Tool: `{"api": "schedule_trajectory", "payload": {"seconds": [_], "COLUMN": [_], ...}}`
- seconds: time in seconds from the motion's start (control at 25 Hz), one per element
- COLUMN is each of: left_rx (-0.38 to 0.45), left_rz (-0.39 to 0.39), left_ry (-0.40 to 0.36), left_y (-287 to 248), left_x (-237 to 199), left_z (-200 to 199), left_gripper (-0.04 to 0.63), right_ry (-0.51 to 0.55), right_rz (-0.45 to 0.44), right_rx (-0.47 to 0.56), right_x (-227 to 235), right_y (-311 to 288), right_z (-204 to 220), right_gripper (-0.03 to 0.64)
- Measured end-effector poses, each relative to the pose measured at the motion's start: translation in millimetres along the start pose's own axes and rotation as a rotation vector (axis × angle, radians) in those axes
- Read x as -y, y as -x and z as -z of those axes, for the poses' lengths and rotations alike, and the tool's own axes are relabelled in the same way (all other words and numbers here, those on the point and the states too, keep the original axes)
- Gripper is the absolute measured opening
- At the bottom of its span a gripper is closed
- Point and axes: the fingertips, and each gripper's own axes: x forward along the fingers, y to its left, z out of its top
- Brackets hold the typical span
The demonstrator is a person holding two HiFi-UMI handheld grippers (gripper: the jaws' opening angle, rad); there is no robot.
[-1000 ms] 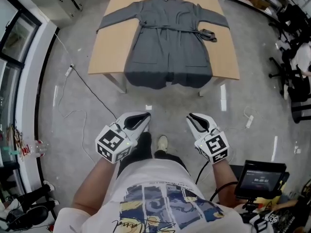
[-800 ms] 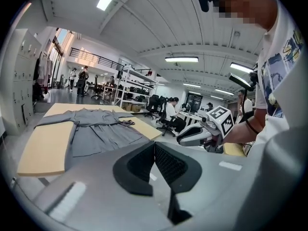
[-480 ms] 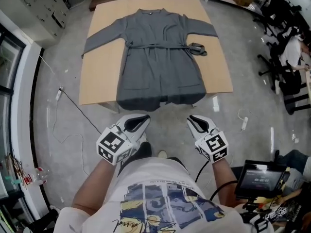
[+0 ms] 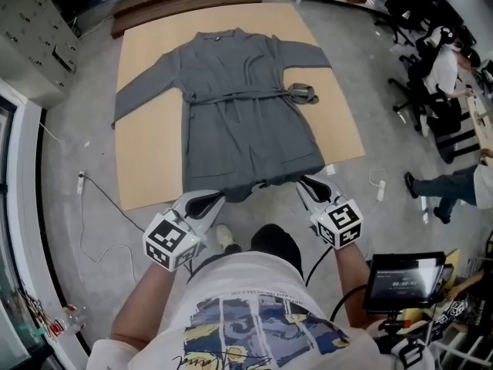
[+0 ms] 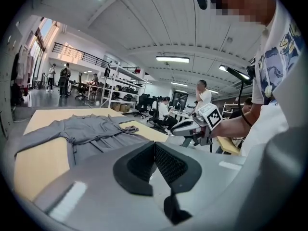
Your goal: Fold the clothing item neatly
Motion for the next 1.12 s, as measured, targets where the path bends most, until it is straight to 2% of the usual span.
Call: {"api": "schedule_trajectory", "payload": {"seconds": [0.2, 0.64, 0.92, 1.12], "left_rx": [0.001, -0.028, -0.043, -0.069], "left_rz": [0.017, -0.023, -0.076, -0.113], "left_ry": [0.02, 0.045, 0.071, 0.09], "left_y": [-11, -79, -134, -162], "left_x": [-22, -75, -102, -113], "left_z": [-7, -44, -74, -84], "left_gripper": [0.009, 0.009, 0.009, 0.009], "right_ry": [-0.062, -0.137, -0.24, -0.325], "right_rz": [0.07, 0.183, 0.166, 0.157], "right_rx": [-0.018, -0.062, -0.094, -0.098], "right_x": [50, 239, 357, 424], "right_y": [-9, -62, -113, -148], "right_z": [-6, -15, -9, 0], "right_gripper": [0.061, 0.091, 0.124, 0.15]}}
